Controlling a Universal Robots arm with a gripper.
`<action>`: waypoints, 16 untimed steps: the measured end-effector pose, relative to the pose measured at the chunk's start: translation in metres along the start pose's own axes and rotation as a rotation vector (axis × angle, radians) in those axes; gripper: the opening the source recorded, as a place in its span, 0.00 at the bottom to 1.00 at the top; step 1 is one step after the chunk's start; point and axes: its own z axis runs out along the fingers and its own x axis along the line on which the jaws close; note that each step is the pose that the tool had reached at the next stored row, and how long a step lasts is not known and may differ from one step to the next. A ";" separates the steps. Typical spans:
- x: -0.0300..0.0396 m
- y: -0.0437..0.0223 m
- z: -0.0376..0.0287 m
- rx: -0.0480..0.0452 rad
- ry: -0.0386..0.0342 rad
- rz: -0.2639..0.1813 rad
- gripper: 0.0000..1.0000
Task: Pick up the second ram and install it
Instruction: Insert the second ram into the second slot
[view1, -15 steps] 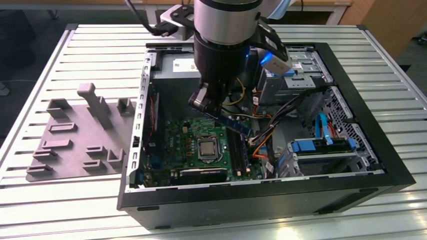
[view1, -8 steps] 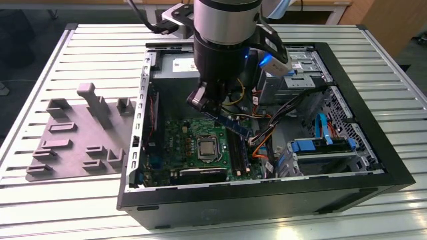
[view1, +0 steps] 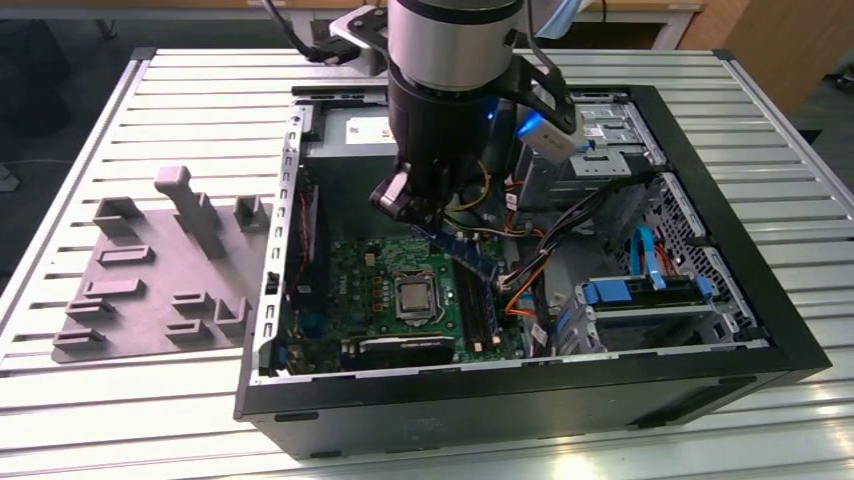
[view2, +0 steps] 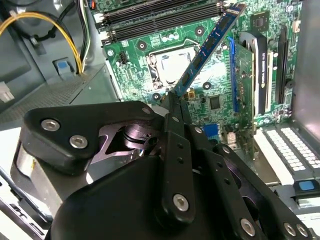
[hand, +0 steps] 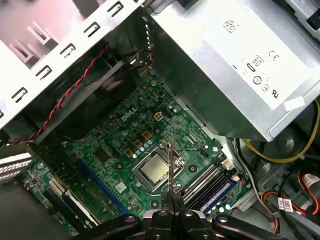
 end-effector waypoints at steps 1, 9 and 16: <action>0.0000 0.0000 0.0001 0.0002 -0.0004 0.010 0.12; 0.0000 0.0000 0.0005 0.0014 -0.0036 0.092 0.12; 0.0000 0.0000 0.0008 0.0026 -0.0069 0.174 0.12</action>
